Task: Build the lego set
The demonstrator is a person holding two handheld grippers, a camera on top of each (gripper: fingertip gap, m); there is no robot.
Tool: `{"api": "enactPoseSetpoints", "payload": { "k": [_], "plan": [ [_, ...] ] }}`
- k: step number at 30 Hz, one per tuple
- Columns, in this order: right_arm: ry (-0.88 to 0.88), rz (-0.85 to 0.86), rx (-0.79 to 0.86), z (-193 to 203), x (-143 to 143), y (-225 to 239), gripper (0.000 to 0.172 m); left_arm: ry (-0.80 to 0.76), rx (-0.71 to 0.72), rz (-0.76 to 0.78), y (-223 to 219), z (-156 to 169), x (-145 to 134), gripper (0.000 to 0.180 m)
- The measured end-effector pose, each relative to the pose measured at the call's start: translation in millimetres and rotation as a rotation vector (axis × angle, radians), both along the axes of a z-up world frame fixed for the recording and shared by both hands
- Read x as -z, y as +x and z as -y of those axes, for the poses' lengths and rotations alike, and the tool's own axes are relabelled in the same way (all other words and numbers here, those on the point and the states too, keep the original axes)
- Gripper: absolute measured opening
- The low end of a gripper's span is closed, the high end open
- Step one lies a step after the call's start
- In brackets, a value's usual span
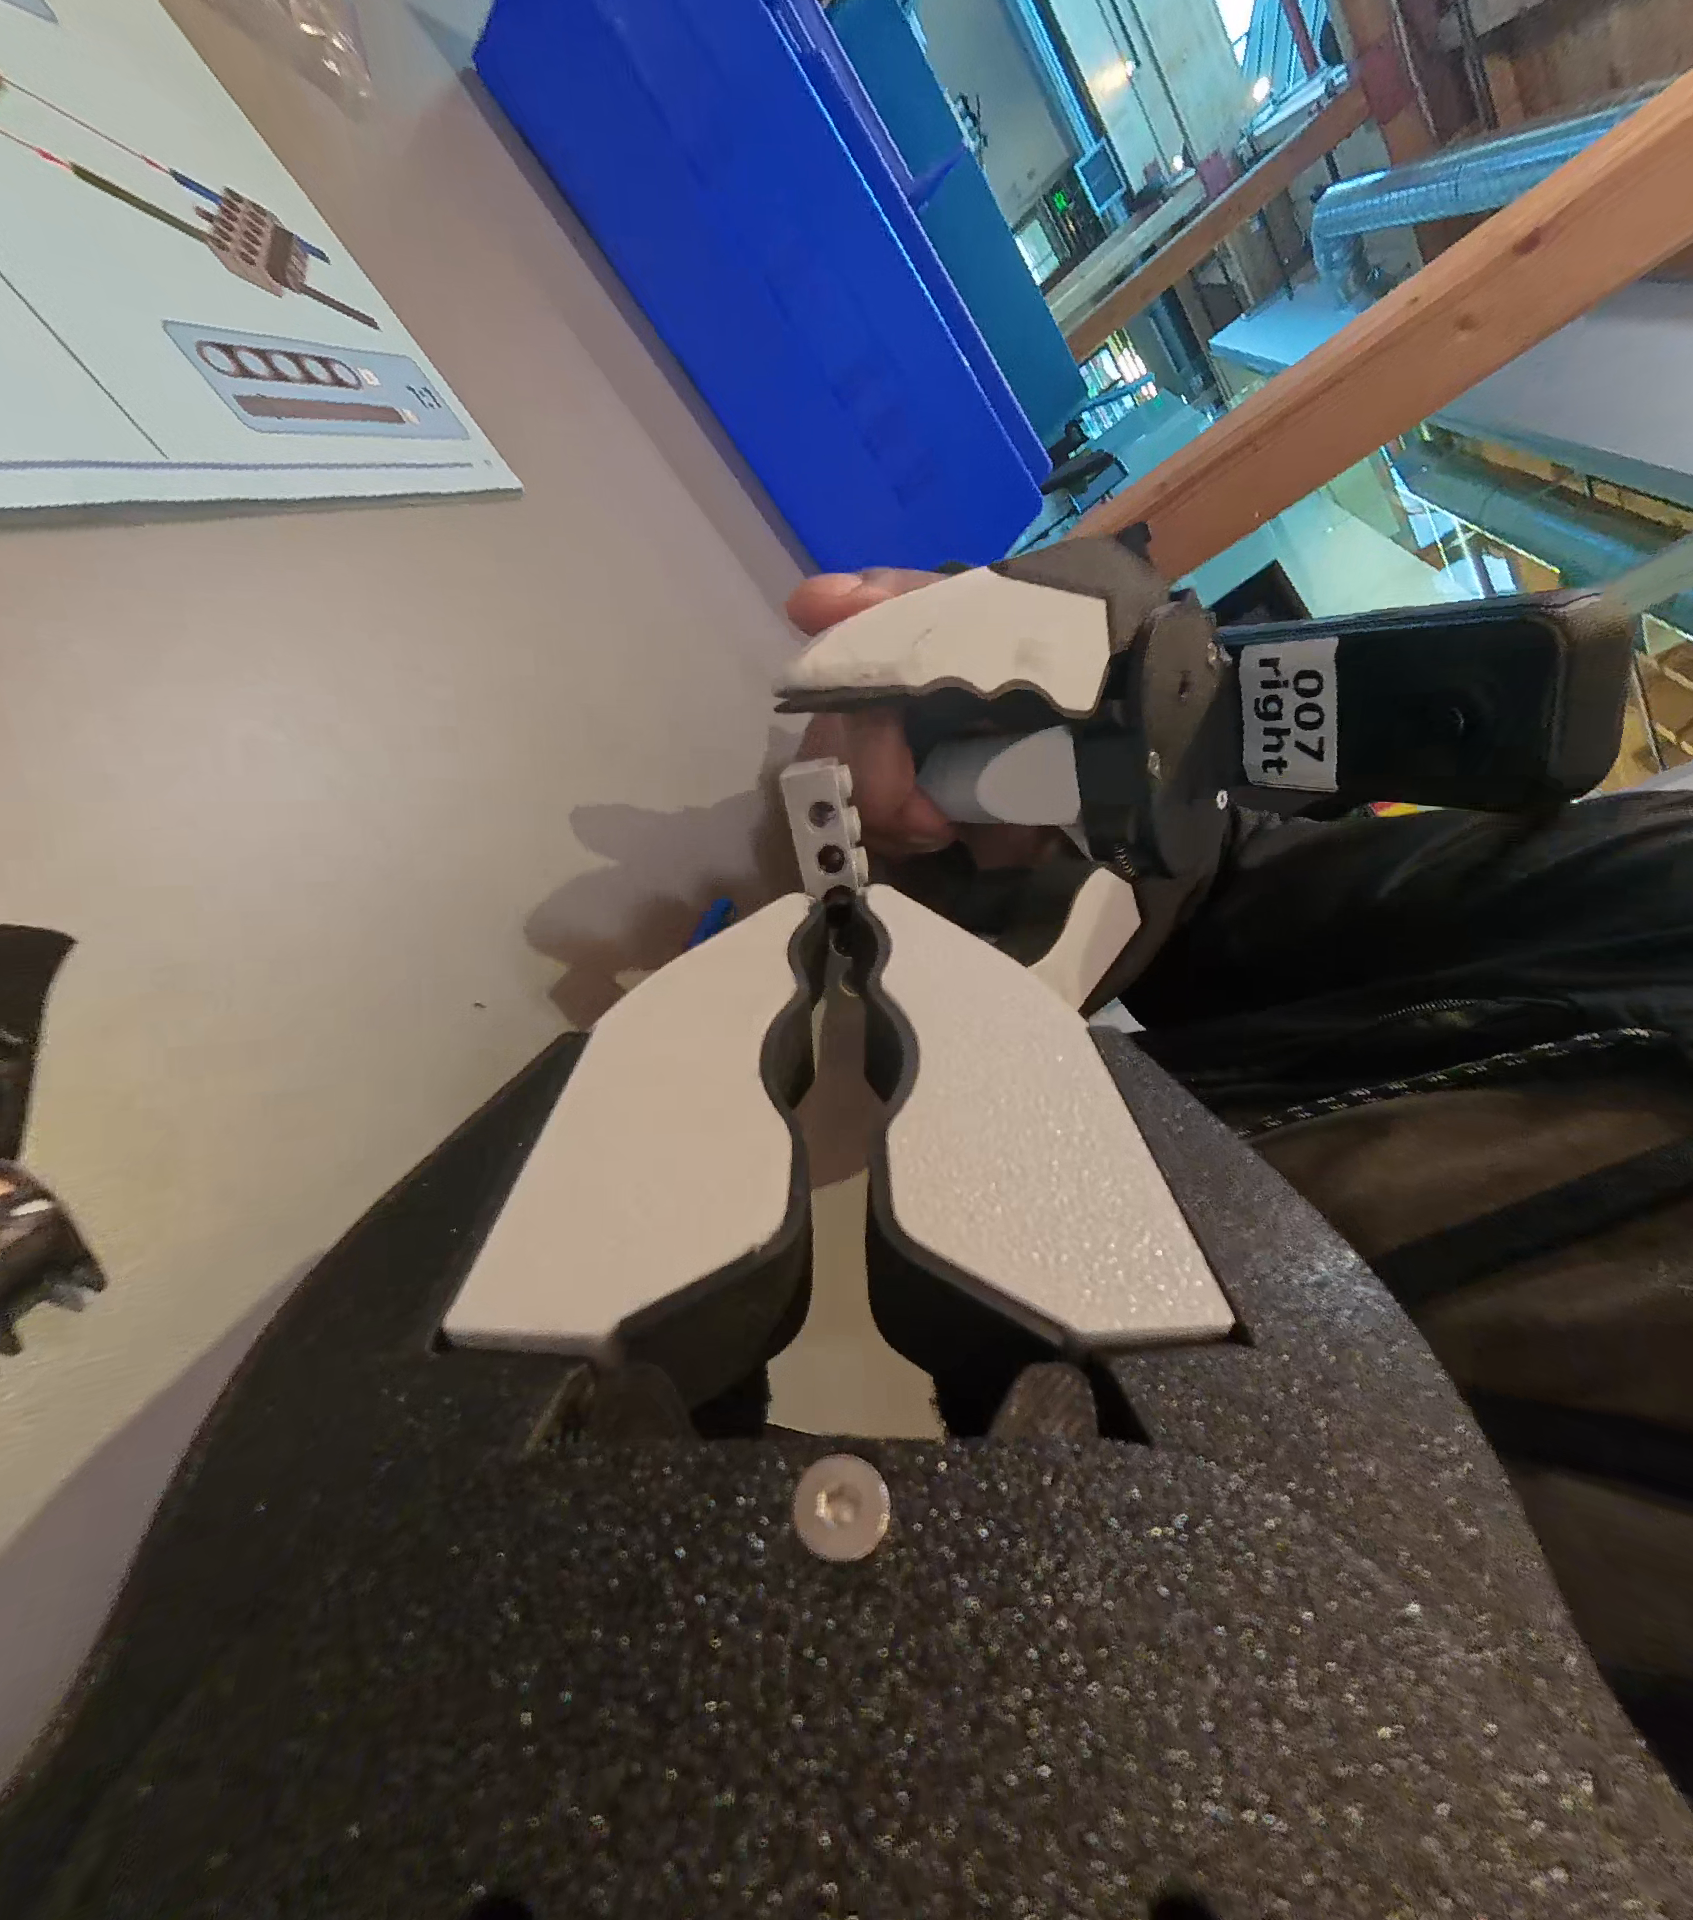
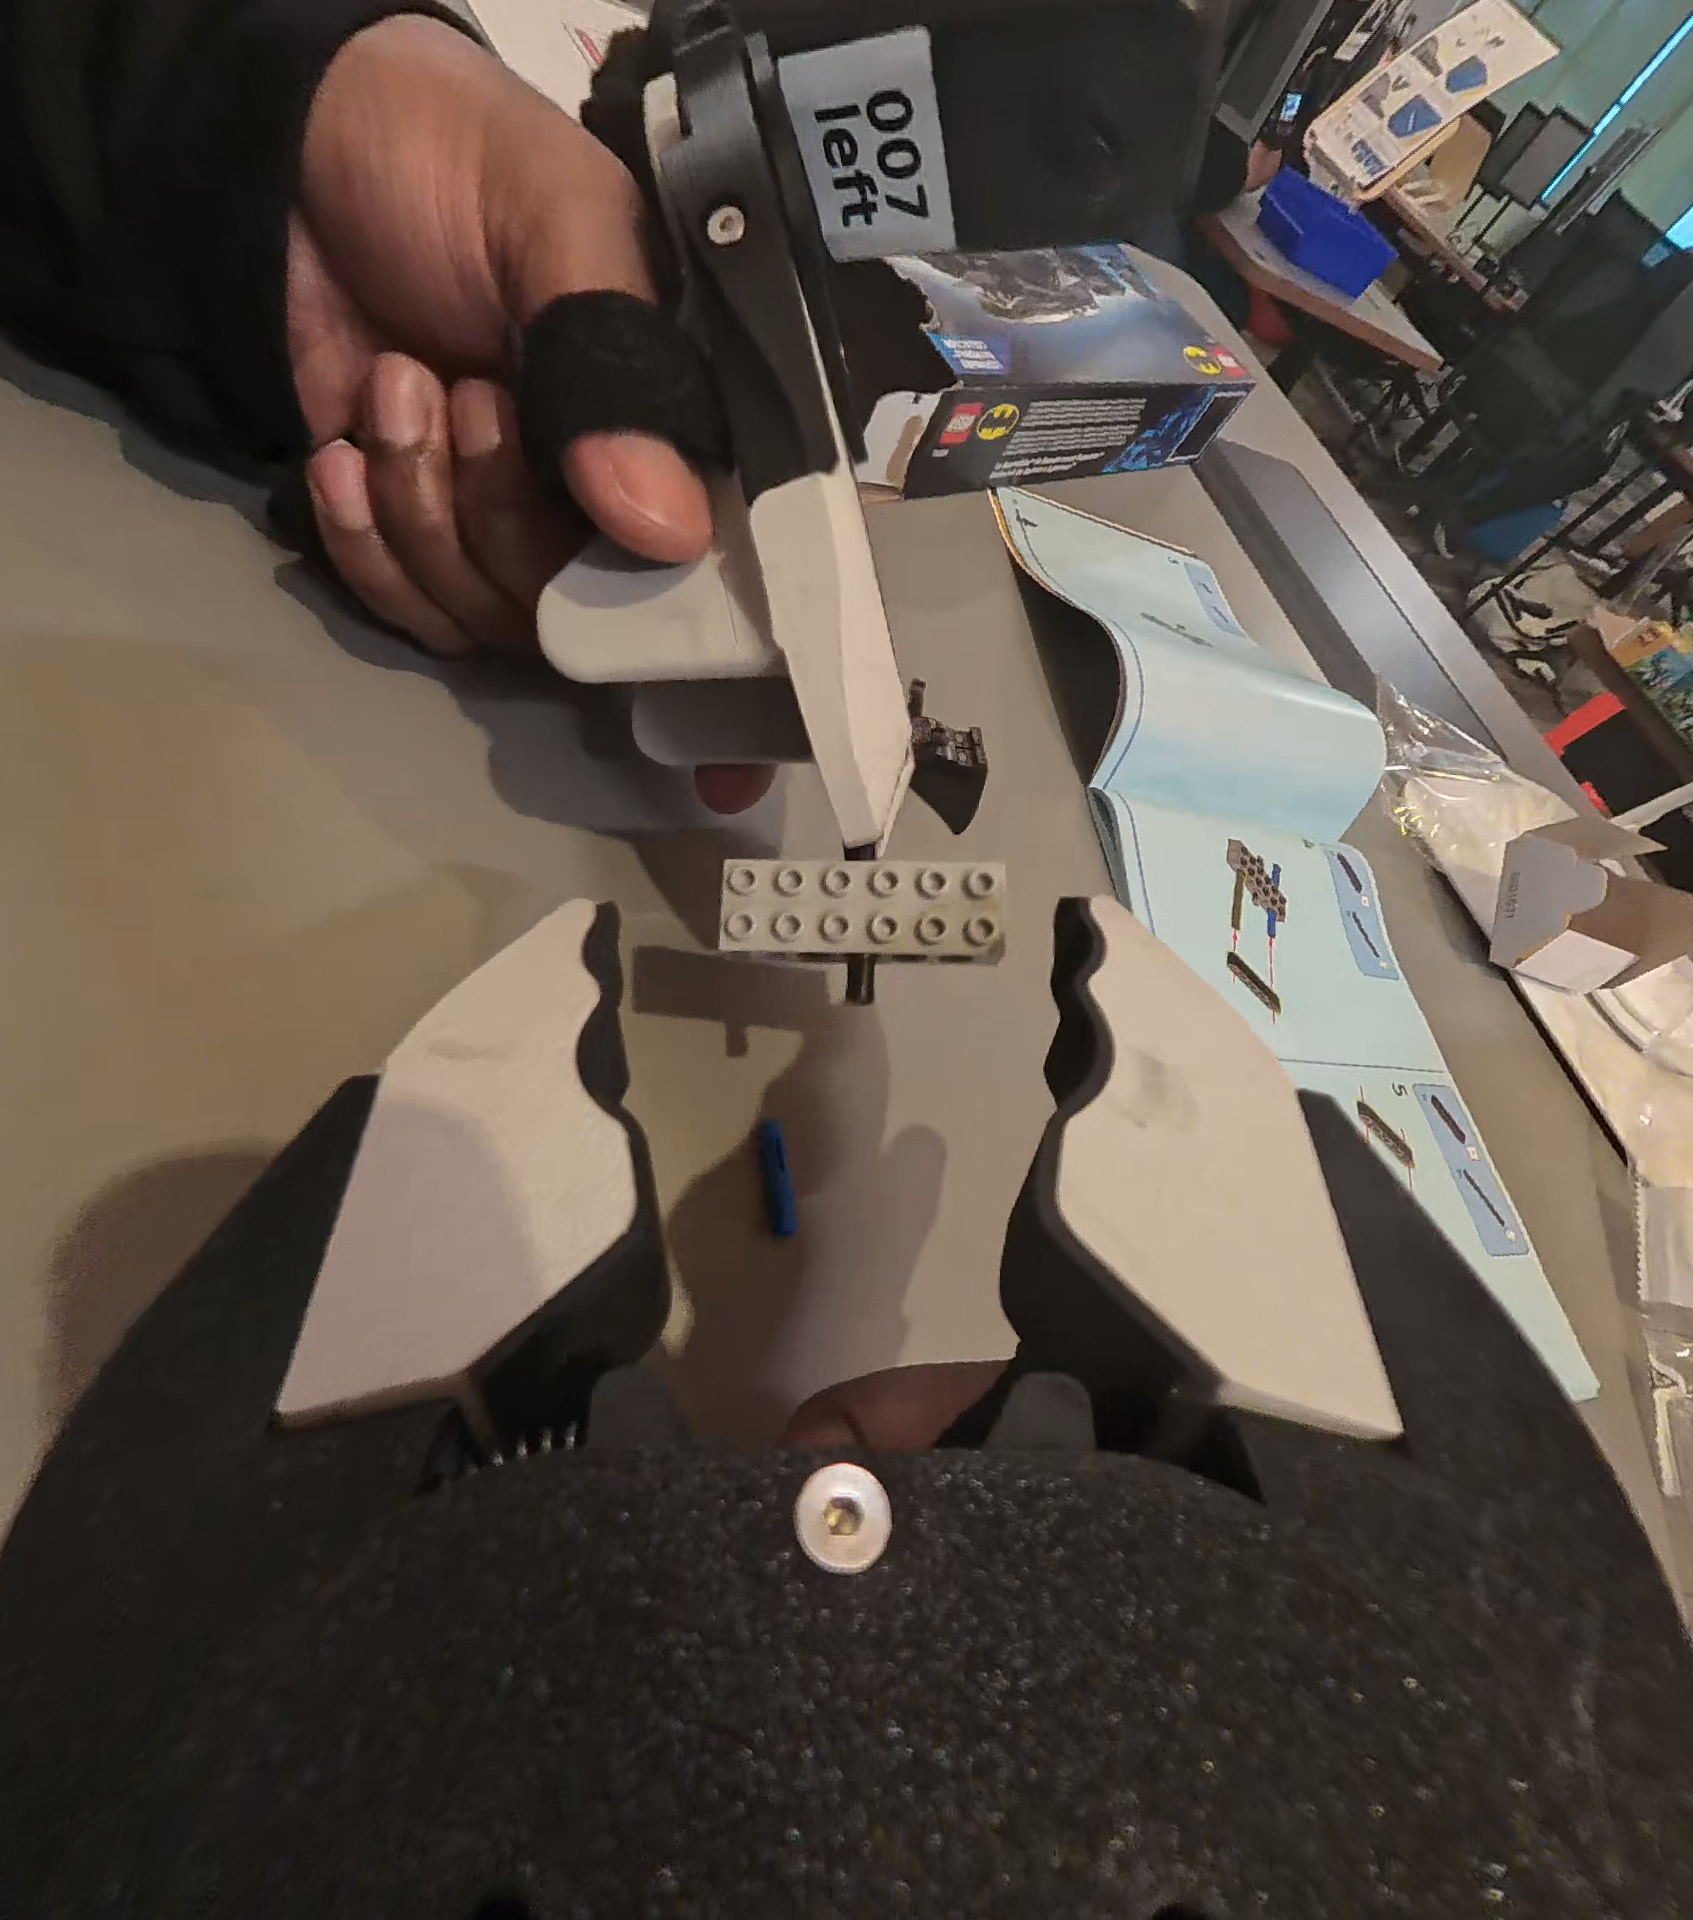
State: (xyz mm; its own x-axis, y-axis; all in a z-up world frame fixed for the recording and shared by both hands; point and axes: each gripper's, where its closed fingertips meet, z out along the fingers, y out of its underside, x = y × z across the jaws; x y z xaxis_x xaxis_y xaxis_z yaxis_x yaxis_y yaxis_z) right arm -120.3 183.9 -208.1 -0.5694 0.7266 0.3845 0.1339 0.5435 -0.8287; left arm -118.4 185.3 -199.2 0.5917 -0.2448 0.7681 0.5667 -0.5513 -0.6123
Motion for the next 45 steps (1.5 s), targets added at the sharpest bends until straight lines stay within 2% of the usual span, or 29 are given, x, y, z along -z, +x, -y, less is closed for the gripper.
{"api": "enactPoseSetpoints", "payload": {
  "k": [4,10,12,18,23,29,37,45],
  "plan": [
    [0.014,-0.025,0.001,0,-2,1,0.054,0.000,0.031,0.008,6,1,0,0.004],
    [-0.022,0.004,0.006,-1,-2,1,0.054,0.008,0.035,0.010,6,0,-1,0.005],
    [-0.026,0.041,0.038,-5,2,-1,0.054,0.005,0.019,-0.006,3,-2,0,0.015],
    [-0.095,0.257,0.111,-6,21,1,0.054,0.010,-0.028,-0.250,-11,-3,6,0.028],
    [-0.115,0.368,0.067,16,31,12,0.054,0.012,-0.024,-0.369,-10,-3,8,0.030],
    [-0.008,0.374,0.052,24,42,16,0.050,0.057,-0.102,-0.477,-24,-6,4,0.030],
    [-0.117,0.358,0.068,17,30,12,0.054,0.171,-0.232,-0.538,-42,-10,-14,0.029],
    [-0.095,0.285,0.176,-35,22,-1,0.053,0.314,-0.354,-0.604,-58,-8,-36,0.029]
  ]
}}
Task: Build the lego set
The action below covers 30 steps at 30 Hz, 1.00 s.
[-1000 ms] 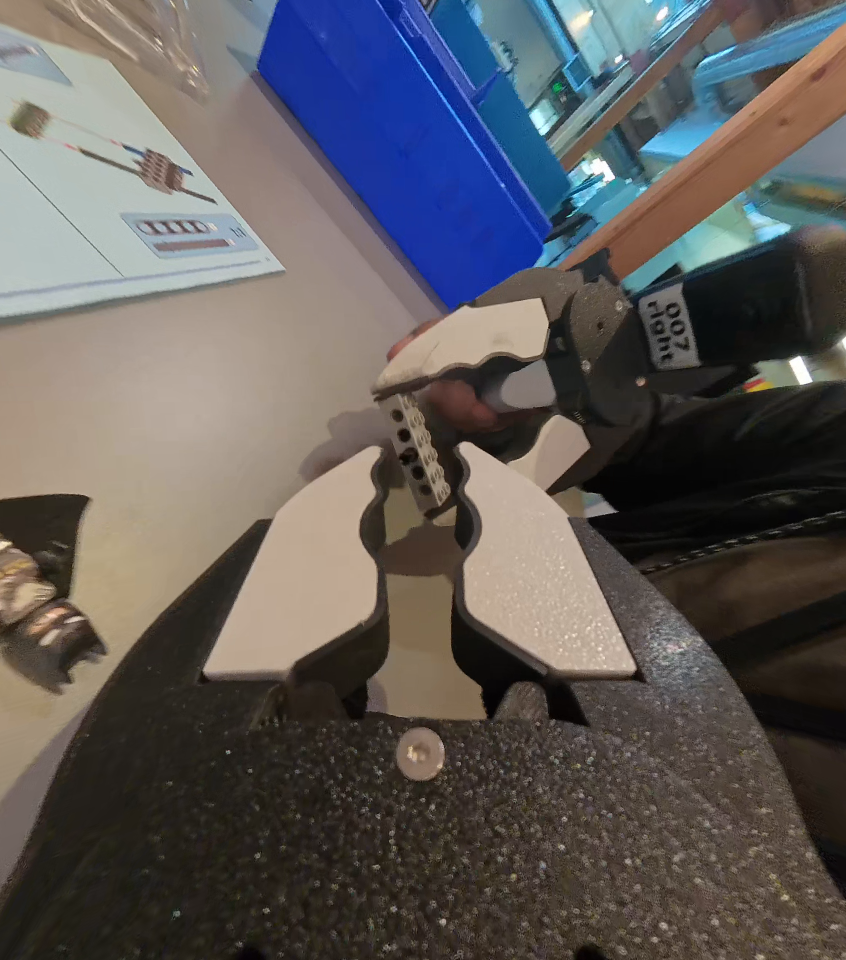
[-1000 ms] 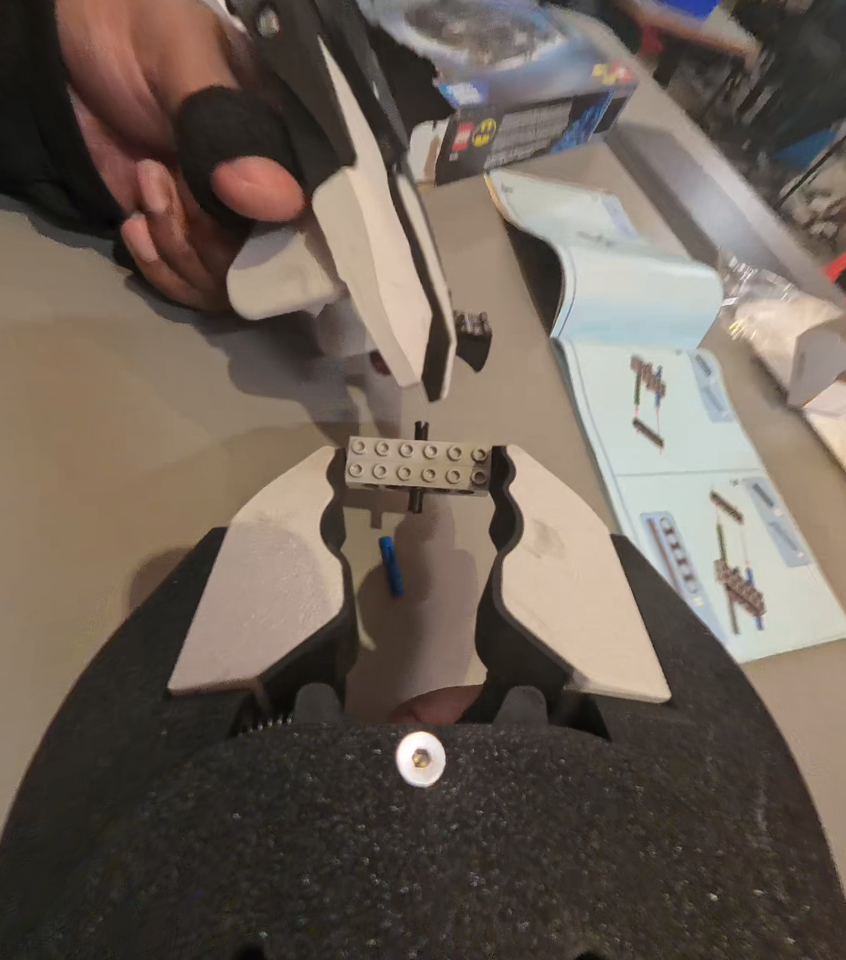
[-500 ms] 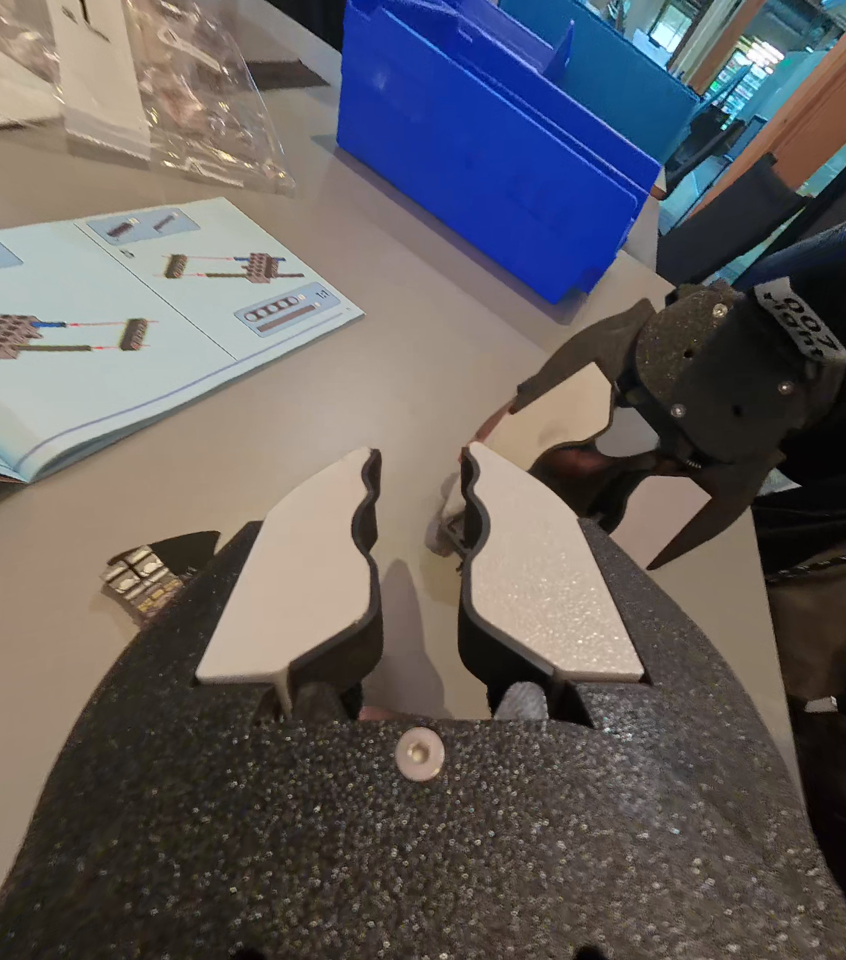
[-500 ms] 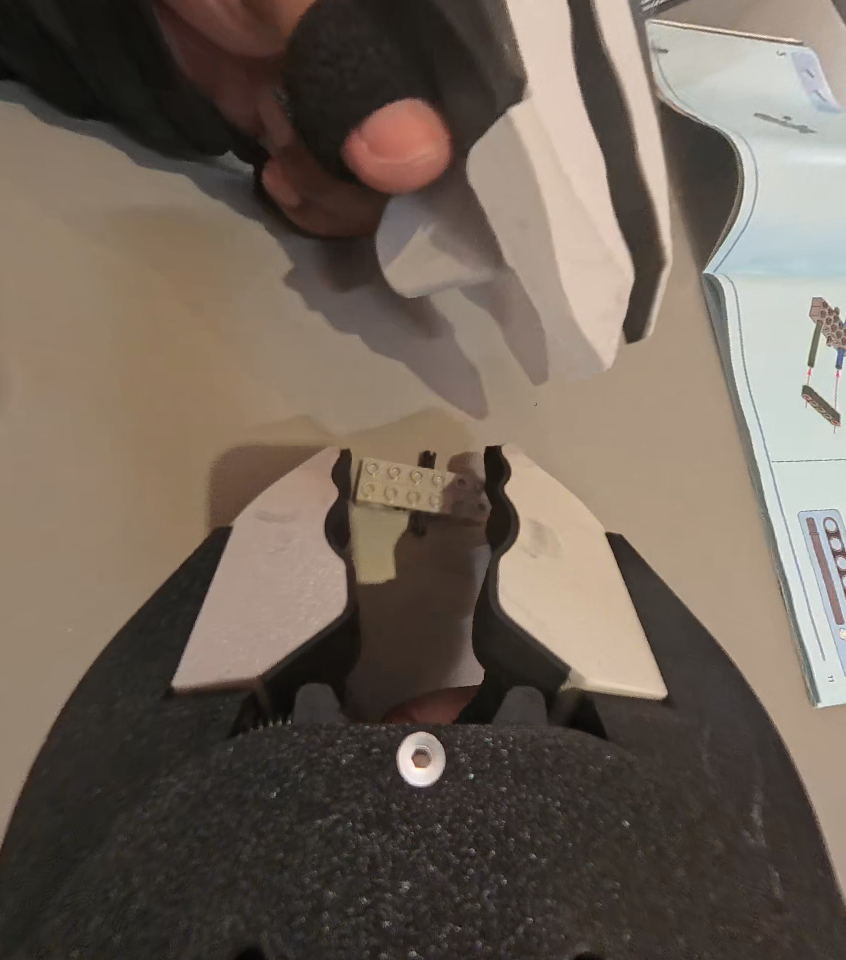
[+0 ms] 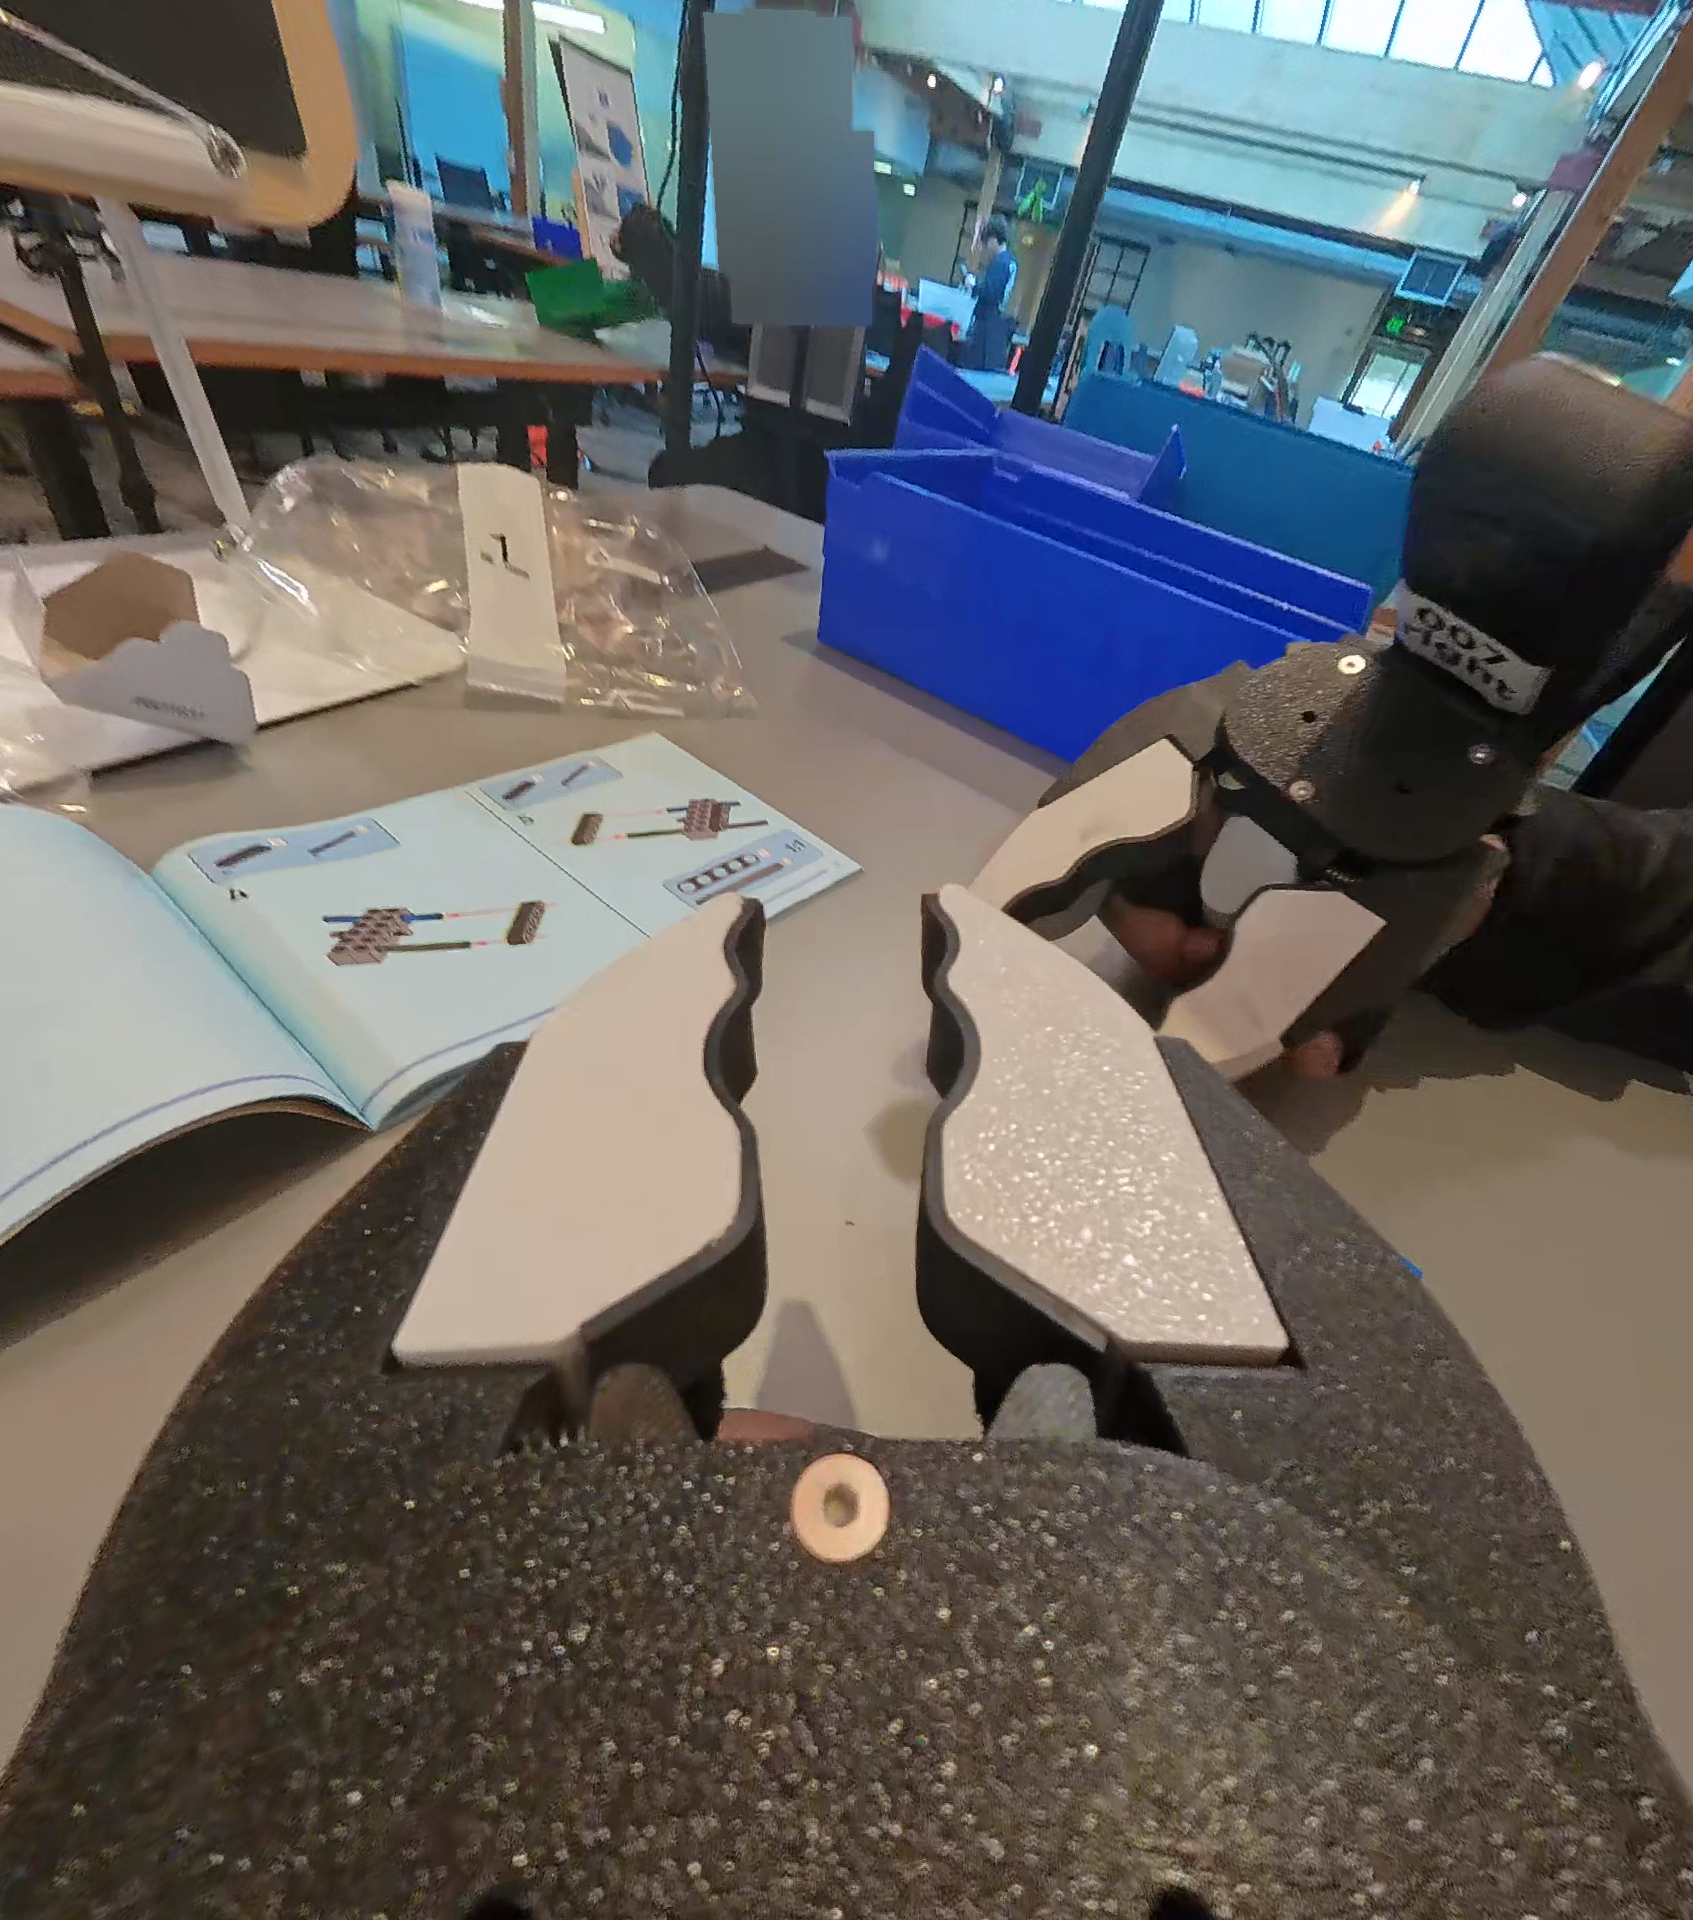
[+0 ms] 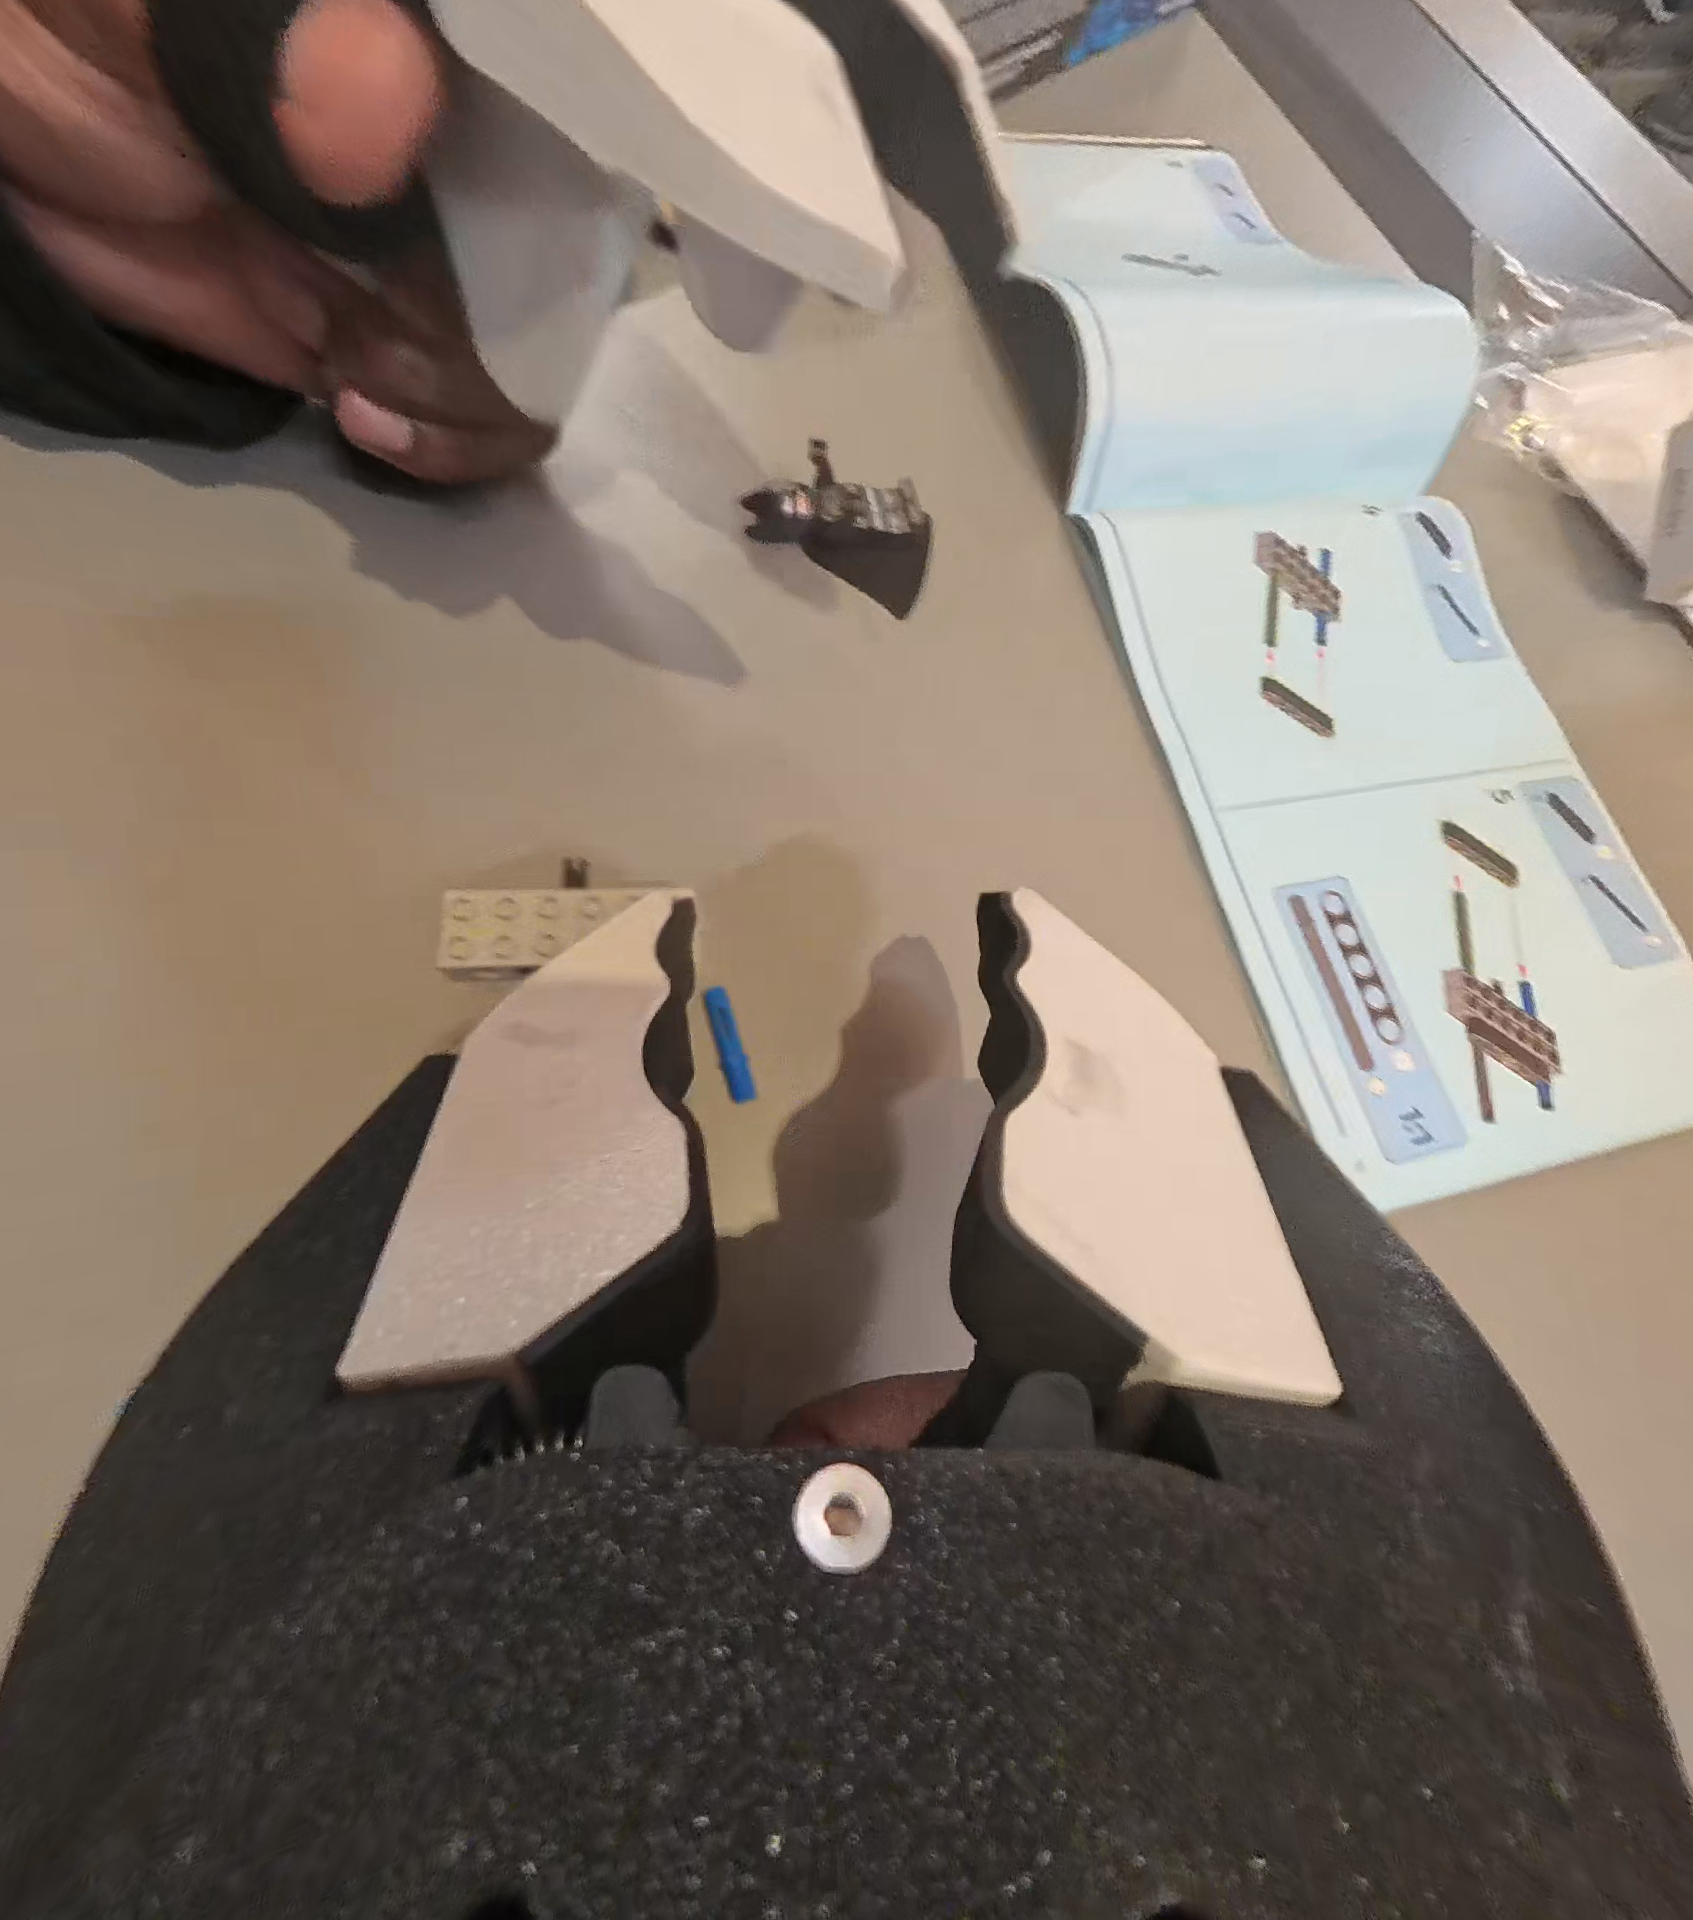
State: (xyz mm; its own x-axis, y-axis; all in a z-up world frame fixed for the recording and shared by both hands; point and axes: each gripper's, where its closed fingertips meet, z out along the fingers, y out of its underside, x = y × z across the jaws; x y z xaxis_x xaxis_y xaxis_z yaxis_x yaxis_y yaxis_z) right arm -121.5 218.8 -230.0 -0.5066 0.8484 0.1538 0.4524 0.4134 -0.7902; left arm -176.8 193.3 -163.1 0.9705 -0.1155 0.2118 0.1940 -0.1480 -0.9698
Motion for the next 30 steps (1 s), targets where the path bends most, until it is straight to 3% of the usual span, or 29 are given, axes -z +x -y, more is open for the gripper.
{"api": "enactPoseSetpoints", "payload": {
  "k": [7,20,24,30],
  "plan": [
    [0.026,0.093,-0.035,-18,18,5,0.051,0.050,0.030,-0.020,3,3,-6,0.029],
    [-0.022,0.144,-0.024,-29,20,7,0.045,-0.033,0.077,0.034,6,2,4,0.029],
    [-0.035,0.181,-0.096,-20,24,16,0.046,-0.021,0.076,0.032,6,3,3,0.028],
    [-0.003,0.177,-0.185,-10,25,25,0.043,-0.067,0.230,0.055,30,6,9,0.028]
  ]
}}
